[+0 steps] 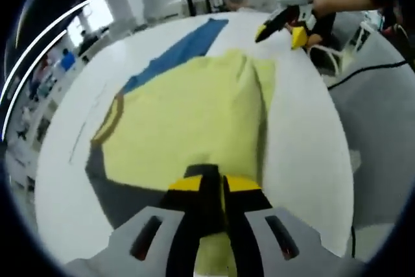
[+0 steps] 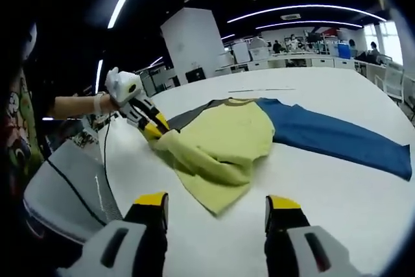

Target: Fold the garment on the visible template until the final outline fits inside the template.

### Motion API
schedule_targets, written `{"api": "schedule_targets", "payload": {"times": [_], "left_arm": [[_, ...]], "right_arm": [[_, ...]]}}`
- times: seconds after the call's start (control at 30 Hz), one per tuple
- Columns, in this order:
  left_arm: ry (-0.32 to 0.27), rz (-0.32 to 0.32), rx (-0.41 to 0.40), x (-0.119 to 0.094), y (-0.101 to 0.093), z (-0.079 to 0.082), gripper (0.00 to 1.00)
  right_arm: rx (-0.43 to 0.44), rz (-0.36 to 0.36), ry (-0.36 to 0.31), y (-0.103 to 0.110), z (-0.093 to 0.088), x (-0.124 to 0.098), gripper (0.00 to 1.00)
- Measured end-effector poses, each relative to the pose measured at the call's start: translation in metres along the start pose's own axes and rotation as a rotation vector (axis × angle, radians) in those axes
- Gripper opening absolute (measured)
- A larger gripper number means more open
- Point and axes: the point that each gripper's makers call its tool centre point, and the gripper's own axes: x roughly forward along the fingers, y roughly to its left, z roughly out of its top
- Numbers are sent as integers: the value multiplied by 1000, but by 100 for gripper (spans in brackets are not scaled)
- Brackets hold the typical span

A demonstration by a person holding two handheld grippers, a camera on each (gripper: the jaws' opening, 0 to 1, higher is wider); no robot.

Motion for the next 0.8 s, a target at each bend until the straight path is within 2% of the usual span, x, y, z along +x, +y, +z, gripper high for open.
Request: {"api": "schedule_targets", "payload": {"times": [0.27, 0.33, 0.5, 0.6, 0.67, 0.8], "left_arm": [[-11, 42, -43, 2, 5, -3, 4], [-13, 42, -49, 1, 5, -3, 0], [-29, 60, -72, -3, 6, -3, 0], [-40, 61, -106, -6, 7, -2, 0], [-57, 31, -114, -9, 3, -1, 0], [-104, 28, -224, -14, 5, 3, 0]], "right_arm": [[11, -5, 2, 0, -4, -2, 59], [12, -6, 2, 0, -3, -1, 59], [9, 4, 0, 3, -2, 4, 59], [5, 12, 0, 6, 0, 5, 59], [2, 14, 3, 5, 0, 6, 59], [0, 17, 2, 6, 1, 7, 59]]}}
